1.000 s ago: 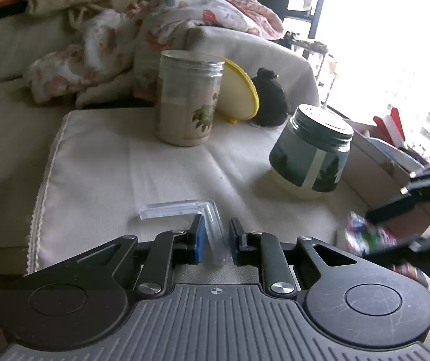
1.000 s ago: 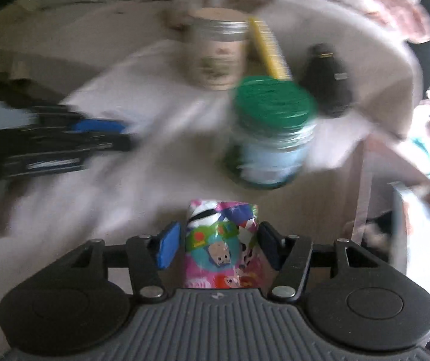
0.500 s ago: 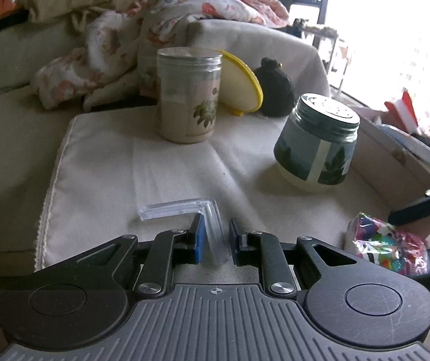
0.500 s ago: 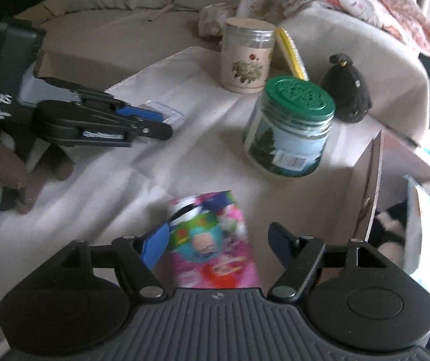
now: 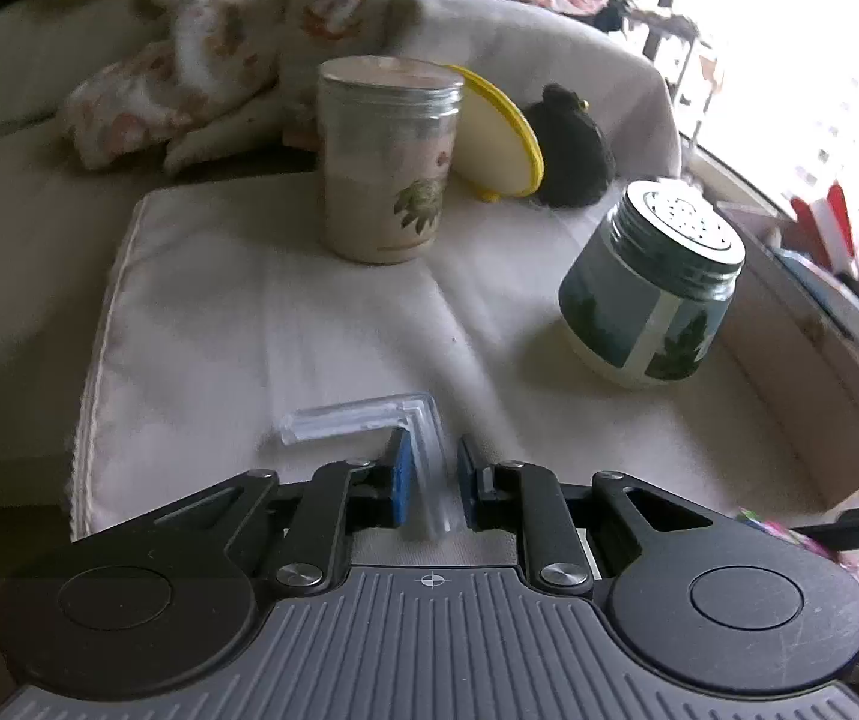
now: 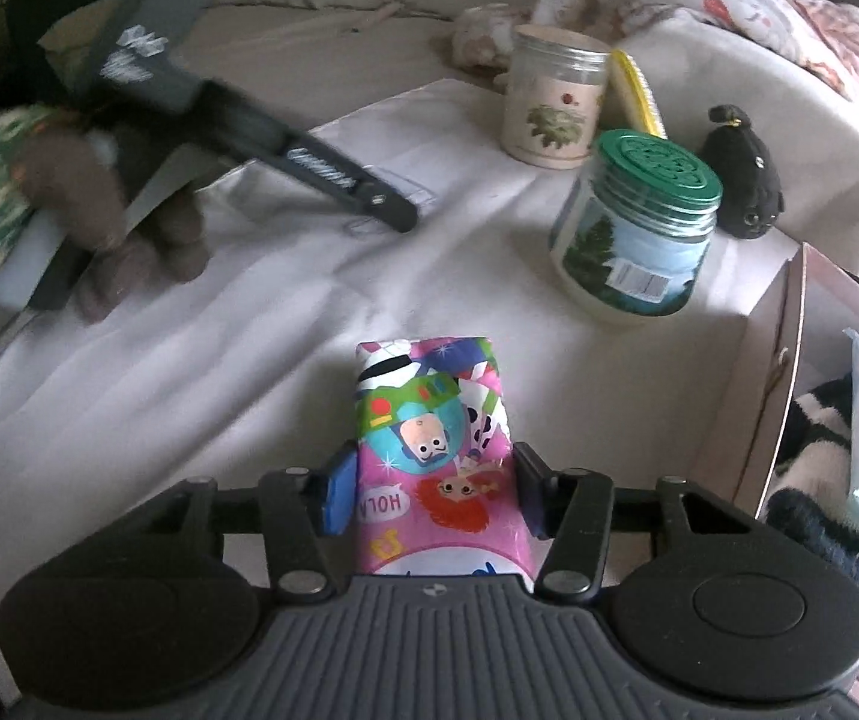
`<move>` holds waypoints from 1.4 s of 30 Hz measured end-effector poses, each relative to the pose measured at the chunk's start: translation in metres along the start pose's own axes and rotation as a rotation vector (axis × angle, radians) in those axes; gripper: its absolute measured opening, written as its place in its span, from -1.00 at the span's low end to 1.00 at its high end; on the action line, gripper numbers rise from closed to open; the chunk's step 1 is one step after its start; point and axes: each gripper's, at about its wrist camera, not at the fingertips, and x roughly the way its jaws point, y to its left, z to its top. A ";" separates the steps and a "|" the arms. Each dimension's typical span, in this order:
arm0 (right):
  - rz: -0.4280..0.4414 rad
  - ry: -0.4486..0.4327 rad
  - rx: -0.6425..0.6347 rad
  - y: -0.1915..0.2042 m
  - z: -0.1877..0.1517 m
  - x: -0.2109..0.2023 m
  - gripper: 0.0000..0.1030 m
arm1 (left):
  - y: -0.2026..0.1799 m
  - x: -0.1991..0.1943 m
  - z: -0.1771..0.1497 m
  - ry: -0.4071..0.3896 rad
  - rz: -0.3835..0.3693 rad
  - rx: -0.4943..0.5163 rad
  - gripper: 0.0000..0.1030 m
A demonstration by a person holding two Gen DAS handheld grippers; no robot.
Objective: Organize soft objects
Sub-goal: 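Carry the corner piece and tissue pack to the pink box and release inside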
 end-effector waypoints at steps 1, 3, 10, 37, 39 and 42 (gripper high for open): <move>0.004 -0.003 -0.004 0.001 -0.001 -0.002 0.00 | -0.002 0.001 0.001 0.004 0.008 0.020 -0.68; 0.009 -0.011 -0.006 0.003 -0.003 -0.007 0.00 | -0.006 0.002 0.001 0.008 0.017 0.057 -0.69; 0.001 -0.078 0.002 -0.004 -0.014 -0.041 0.00 | -0.004 -0.014 0.008 -0.045 -0.017 0.035 -0.71; -0.379 -0.320 0.395 -0.206 -0.036 -0.150 0.00 | -0.209 -0.030 0.157 -0.152 -0.265 0.295 -0.70; -0.368 -0.322 0.404 -0.204 -0.044 -0.150 0.00 | -0.222 -0.022 0.154 -0.125 -0.310 0.287 -0.70; -0.352 -0.321 0.418 -0.205 -0.050 -0.147 0.00 | -0.237 -0.010 0.150 -0.074 -0.377 0.281 -0.70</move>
